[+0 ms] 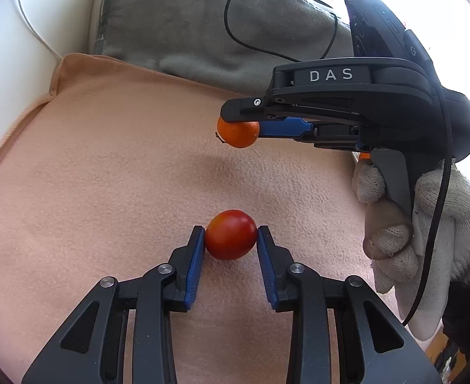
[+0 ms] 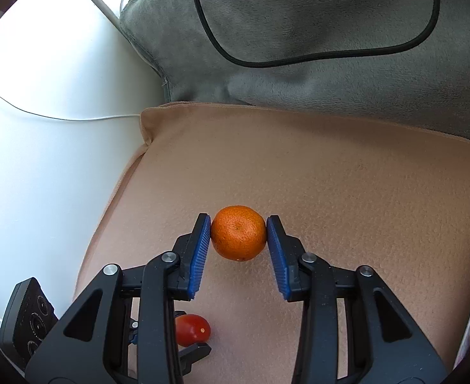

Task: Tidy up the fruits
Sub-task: 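Carry the tomato with the left tool while the right tool carries the tangerine to the plate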

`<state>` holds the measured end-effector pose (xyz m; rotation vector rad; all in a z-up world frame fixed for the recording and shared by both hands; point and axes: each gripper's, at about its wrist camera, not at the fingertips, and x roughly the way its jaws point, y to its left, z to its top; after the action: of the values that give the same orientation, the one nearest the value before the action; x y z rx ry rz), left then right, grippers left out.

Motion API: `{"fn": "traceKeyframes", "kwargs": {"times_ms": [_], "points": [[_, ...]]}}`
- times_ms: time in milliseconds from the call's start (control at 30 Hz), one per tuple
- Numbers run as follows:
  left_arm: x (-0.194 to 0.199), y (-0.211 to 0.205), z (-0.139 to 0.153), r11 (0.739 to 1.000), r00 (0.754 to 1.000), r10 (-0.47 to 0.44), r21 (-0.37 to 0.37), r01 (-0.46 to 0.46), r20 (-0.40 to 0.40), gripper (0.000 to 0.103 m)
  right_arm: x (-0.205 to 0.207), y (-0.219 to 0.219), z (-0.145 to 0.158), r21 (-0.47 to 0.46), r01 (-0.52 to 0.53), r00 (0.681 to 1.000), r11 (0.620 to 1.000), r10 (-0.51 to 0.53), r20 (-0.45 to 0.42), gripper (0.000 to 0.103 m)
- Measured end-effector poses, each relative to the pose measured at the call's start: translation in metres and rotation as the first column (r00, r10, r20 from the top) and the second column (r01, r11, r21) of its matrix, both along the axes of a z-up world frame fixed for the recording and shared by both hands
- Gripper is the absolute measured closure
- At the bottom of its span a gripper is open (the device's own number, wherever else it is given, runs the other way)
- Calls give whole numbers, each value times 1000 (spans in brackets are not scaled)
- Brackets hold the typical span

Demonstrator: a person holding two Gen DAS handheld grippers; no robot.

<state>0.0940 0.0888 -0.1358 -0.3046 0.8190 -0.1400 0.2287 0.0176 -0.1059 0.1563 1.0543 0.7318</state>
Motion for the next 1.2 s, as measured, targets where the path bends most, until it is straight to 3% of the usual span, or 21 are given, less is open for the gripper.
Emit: {"fn": "traceKeyframes", "kwargs": {"times_ms": [267,800,1200], "points": [[-12,-8,13,1000,999,-19,-3,19,30,72,-13,-30,21,29,23,999,999,-24,40,65],[-15,-68,46,993,989,-117,0,118,89,72,-40,-129,62,103,114,988,988,-124,96,65],[-2,-111,55,979,974,-203,-1,204,96,72,-50,-213,84,109,240,955,965,-255,151,65]]}}
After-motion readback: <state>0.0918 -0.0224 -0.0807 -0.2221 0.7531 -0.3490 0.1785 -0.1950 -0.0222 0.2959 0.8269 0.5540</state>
